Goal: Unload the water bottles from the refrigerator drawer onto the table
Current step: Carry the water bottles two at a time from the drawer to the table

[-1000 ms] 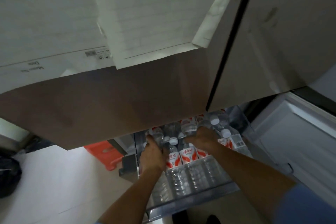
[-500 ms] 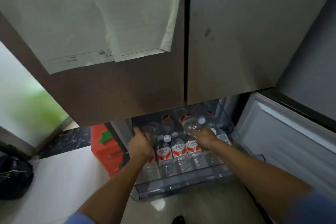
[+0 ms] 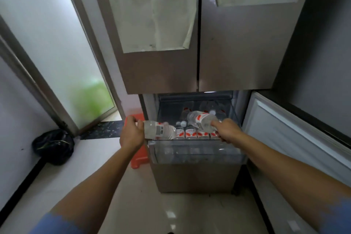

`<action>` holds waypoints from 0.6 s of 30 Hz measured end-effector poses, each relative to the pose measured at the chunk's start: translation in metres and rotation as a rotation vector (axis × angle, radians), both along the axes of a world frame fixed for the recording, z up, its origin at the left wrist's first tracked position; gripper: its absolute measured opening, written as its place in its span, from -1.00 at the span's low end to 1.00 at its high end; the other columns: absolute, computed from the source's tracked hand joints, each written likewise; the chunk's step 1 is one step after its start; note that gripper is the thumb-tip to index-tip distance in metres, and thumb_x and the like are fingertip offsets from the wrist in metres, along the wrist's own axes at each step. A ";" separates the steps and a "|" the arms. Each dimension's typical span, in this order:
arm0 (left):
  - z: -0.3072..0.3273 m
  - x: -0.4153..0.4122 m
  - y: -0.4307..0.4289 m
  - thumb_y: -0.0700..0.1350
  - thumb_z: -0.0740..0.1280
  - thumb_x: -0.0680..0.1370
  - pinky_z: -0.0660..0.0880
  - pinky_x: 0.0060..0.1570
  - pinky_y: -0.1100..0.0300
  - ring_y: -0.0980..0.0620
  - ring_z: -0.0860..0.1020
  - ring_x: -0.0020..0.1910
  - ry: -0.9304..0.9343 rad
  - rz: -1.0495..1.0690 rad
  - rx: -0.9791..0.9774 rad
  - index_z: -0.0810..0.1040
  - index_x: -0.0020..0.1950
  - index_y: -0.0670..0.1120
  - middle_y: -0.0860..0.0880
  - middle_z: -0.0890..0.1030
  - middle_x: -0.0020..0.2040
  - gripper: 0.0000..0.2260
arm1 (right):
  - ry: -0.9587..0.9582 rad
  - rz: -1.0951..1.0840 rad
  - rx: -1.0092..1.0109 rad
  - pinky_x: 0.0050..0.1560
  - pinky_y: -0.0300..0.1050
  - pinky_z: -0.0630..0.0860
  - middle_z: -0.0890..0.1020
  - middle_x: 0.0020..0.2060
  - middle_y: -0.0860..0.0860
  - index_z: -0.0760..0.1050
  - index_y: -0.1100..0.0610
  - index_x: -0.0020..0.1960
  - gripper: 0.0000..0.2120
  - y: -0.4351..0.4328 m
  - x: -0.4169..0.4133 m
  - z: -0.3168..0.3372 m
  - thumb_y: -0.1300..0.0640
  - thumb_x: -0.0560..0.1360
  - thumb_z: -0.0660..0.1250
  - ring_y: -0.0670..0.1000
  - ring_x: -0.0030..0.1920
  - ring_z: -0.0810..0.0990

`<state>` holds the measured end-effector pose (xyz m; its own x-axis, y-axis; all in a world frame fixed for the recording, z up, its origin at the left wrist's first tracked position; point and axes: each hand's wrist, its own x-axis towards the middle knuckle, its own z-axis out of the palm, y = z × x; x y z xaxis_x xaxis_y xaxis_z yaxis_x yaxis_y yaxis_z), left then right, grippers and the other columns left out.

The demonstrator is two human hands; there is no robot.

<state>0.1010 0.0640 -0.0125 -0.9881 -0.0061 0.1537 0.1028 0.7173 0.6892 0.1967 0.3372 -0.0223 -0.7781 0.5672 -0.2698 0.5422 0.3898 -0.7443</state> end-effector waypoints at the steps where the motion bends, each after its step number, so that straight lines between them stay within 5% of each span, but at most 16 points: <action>1: 0.006 0.010 -0.011 -0.06 0.12 0.64 0.30 -0.31 0.18 -0.03 0.46 -0.11 0.010 0.008 0.010 0.42 0.16 -0.17 -0.13 0.52 0.01 -0.78 | 0.006 0.022 0.050 -0.40 -0.18 0.34 0.54 -0.44 0.08 0.55 0.21 -0.20 -0.59 -0.009 0.003 0.009 -0.11 0.56 0.21 0.04 -0.47 0.46; 5: 0.030 0.035 -0.067 -0.06 0.13 0.61 0.35 -0.18 0.09 -0.18 0.51 -0.05 0.067 0.101 0.020 0.47 0.11 -0.17 -0.19 0.58 0.01 -0.77 | 0.053 0.125 0.179 -0.23 -0.05 0.44 0.63 -0.18 0.16 0.54 0.26 -0.02 -0.58 -0.056 0.006 0.038 -0.12 0.54 0.22 0.16 -0.20 0.59; 9: 0.040 0.061 -0.144 0.00 0.14 0.59 0.36 -0.17 0.07 -0.17 0.52 -0.06 0.087 0.206 -0.054 0.47 0.05 -0.09 -0.15 0.60 -0.01 -0.79 | 0.062 0.255 0.249 -0.35 -0.11 0.40 0.61 -0.39 0.11 0.60 0.26 -0.08 -0.56 -0.122 0.005 0.050 -0.12 0.53 0.22 0.09 -0.35 0.58; 14: 0.034 0.121 -0.266 0.04 0.12 0.58 0.49 -0.12 -0.01 -0.17 0.54 -0.11 0.055 0.304 -0.166 0.46 0.02 -0.04 -0.12 0.62 -0.07 -0.79 | 0.021 0.499 0.394 -0.29 -0.12 0.48 0.63 -0.21 0.12 0.58 0.25 0.00 -0.54 -0.234 -0.002 0.053 -0.16 0.54 0.20 0.10 -0.24 0.60; 18: 0.030 0.185 -0.378 0.04 0.10 0.61 0.36 -0.21 0.09 -0.06 0.47 -0.17 0.002 0.422 -0.277 0.42 0.03 -0.03 -0.06 0.55 -0.10 -0.81 | 0.027 0.739 0.546 -0.34 -0.12 0.47 0.61 -0.15 0.13 0.56 0.24 0.05 -0.60 -0.355 0.006 0.049 -0.10 0.57 0.21 0.07 -0.28 0.57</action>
<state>0.2861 -0.3141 0.0177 -0.9080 -0.3638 0.2079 -0.2347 0.8526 0.4669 0.2022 -0.0181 0.0267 -0.9956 -0.0337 -0.0874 0.0004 0.9315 -0.3638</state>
